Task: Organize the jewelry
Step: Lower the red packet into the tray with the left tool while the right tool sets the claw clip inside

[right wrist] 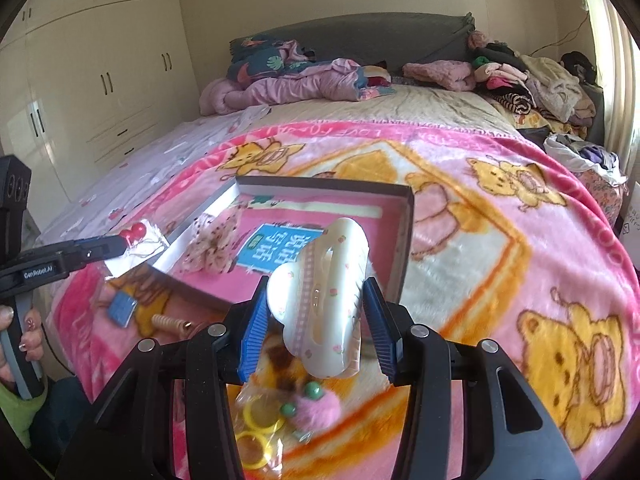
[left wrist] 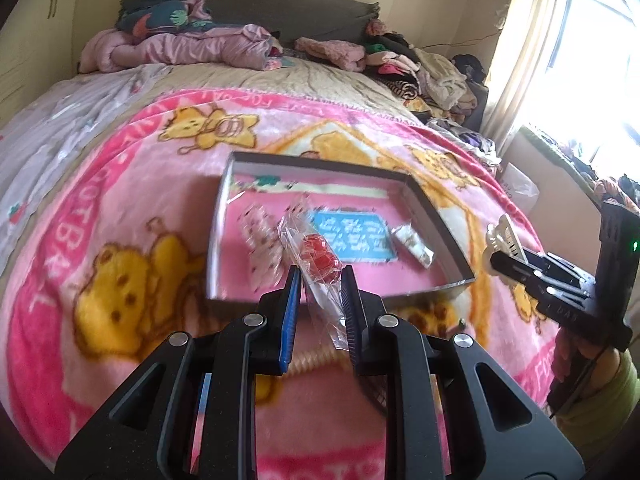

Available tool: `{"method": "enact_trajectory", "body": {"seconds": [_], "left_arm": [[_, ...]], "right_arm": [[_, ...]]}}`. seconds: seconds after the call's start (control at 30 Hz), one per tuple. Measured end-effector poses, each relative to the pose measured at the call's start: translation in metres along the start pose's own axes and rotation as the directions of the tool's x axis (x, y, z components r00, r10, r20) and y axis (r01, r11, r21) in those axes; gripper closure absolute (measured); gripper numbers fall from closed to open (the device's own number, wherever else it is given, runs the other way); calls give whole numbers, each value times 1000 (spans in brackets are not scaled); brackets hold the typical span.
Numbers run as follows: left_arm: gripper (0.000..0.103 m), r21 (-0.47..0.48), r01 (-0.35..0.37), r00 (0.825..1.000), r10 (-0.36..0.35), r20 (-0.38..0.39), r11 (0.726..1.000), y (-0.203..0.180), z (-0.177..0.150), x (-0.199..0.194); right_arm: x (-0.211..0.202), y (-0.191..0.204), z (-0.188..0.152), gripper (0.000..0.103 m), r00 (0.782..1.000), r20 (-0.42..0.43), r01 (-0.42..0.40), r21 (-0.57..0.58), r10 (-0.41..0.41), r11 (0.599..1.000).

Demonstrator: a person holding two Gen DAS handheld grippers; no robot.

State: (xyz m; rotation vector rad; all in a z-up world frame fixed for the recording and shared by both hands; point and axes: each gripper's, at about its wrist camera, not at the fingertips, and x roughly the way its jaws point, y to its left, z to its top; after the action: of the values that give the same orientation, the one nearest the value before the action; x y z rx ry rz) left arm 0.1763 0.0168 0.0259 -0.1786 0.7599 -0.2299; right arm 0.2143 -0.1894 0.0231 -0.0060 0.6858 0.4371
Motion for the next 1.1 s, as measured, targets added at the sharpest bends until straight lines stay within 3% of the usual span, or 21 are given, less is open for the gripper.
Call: {"method": "enact_trajectory", "body": {"seconds": [0.43,1.1], "left_arm": [[89,50,103,995,-103,-5,993,-22,32,46],[89,51,272,959,-266,-96,961,-26,15,116]], "right_arm": [[29,-13,15,59,997,-20,71,0,-71,997],[97,-28,46,59,987,-86,136,-27,-138,990]]}}
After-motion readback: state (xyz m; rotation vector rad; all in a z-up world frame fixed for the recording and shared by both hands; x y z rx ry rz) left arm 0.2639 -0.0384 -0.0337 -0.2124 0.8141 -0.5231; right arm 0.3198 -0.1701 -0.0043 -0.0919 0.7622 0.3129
